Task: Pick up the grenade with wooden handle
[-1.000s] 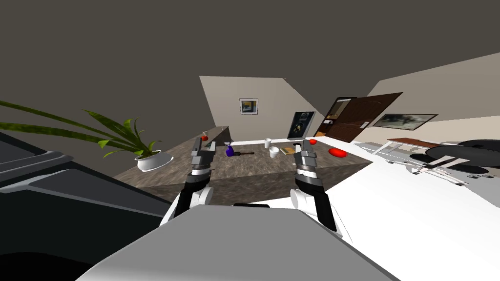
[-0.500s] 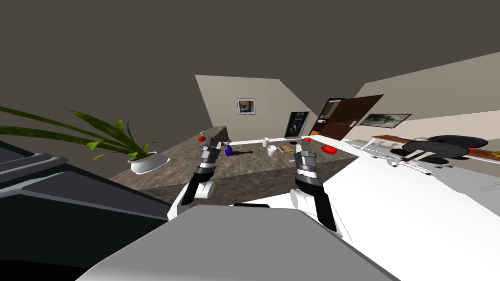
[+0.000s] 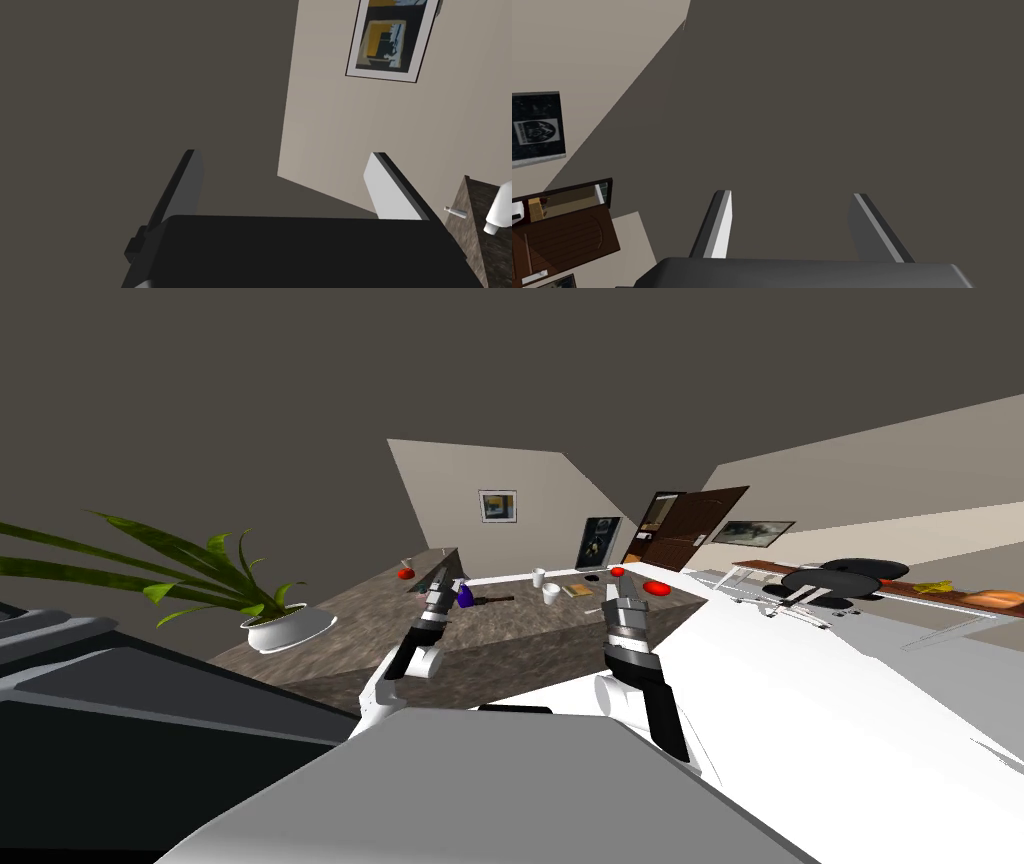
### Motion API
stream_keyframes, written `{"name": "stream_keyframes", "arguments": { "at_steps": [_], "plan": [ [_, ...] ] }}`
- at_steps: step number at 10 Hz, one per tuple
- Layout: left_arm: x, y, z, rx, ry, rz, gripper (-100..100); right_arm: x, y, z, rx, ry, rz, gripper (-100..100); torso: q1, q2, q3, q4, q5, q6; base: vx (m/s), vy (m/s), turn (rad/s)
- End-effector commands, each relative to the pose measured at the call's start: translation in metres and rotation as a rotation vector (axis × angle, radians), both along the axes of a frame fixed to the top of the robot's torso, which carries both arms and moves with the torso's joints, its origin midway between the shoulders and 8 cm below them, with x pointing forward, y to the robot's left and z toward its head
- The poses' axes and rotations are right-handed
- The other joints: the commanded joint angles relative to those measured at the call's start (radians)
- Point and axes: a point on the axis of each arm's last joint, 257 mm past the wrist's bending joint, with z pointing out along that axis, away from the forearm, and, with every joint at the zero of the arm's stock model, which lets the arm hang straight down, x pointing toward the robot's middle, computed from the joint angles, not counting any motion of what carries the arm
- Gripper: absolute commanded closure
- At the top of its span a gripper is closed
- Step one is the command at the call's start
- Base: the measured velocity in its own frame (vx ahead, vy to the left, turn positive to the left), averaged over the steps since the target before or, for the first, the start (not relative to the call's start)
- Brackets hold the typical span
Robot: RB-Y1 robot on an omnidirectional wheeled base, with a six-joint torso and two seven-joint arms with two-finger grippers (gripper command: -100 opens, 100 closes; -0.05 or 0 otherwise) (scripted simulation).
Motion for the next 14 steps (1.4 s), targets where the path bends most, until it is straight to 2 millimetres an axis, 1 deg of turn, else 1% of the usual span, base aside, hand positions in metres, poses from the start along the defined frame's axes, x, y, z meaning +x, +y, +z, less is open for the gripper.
{"name": "stream_keyframes", "arguments": {
  "at_steps": [1,2,3,4,5,6,7,8,9,10,11,12,13,14],
  "plan": [
    [0.014,-0.002,-0.001,0.006,0.029,-0.005,-100,0.000,0.000,0.000,0.000,0.000,0.000,0,0.000,0.000,0.000,0.000,0.000,0.000,-0.042,0.005,-0.060],
    [0.015,-0.001,-0.003,0.006,0.038,-0.003,-100,0.000,0.000,0.000,0.000,0.000,0.000,0,0.000,0.000,0.000,0.000,0.000,0.000,-0.018,-0.002,0.016],
    [0.034,0.003,-0.012,0.018,0.083,-0.007,-100,0.000,0.000,0.000,0.000,0.000,0.000,0,-0.001,-0.001,0.000,0.000,0.000,-0.001,-0.033,0.002,-0.170],
    [0.038,0.003,-0.013,0.019,0.099,-0.005,-100,0.000,0.000,0.000,0.000,0.000,0.000,0,-0.001,-0.001,0.000,0.000,0.000,0.000,-0.035,0.006,-0.086],
    [0.053,0.010,-0.021,0.030,0.136,-0.005,-100,0.000,0.000,0.000,0.000,0.000,0.000,0,0.000,-0.001,0.000,0.000,0.000,-0.001,-0.055,-0.003,-0.146],
    [0.060,0.008,-0.019,0.032,0.142,-0.005,-100,0.000,0.000,0.000,0.000,0.000,0.000,0,-0.001,0.000,0.000,0.000,0.000,0.000,-0.049,0.006,-0.082],
    [0.062,0.009,-0.023,0.032,0.162,-0.001,-100,0.000,0.000,0.000,0.000,0.000,0.000,0,0.000,0.000,0.000,0.000,0.000,-0.001,-0.016,0.008,0.014],
    [0.079,0.017,-0.027,0.044,0.199,0.002,-100,0.000,0.000,0.000,0.000,0.000,0.000,0,0.000,-0.001,0.000,0.000,0.000,-0.001,-0.028,0.005,-0.149],
    [0.085,0.018,-0.032,0.045,0.224,0.009,-100,0.000,0.000,0.000,0.000,0.000,0.000,0,0.000,-0.001,-0.001,0.000,0.000,0.000,-0.035,0.008,-0.097],
    [0.099,0.027,-0.032,0.056,0.253,0.014,-100,0.000,0.000,0.000,0.000,0.000,0.000,0,0.000,-0.001,0.000,0.000,0.000,-0.001,-0.055,-0.007,-0.193],
    [0.107,0.029,-0.038,0.057,0.278,0.022,-100,0.000,0.000,0.000,0.000,0.000,0.000,0,-0.001,0.000,0.000,0.000,0.000,0.000,-0.042,-0.003,-0.098],
    [0.109,0.030,-0.042,0.057,0.295,0.026,-100,0.000,0.000,0.000,0.000,0.000,0.000,0,-0.001,0.000,0.000,0.000,0.000,-0.001,-0.013,0.003,0.018],
    [0.123,0.043,-0.043,0.066,0.327,0.039,-100,0.000,0.000,0.000,0.000,0.000,0.000,0,0.000,-0.001,-0.001,0.000,0.000,-0.001,-0.034,-0.001,-0.158],
    [0.130,0.045,-0.048,0.066,0.356,0.048,-100,0.000,0.000,0.000,0.000,0.000,0.000,0,-0.001,-0.001,0.000,0.000,0.000,0.000,-0.038,0.003,-0.135]
  ]
}}
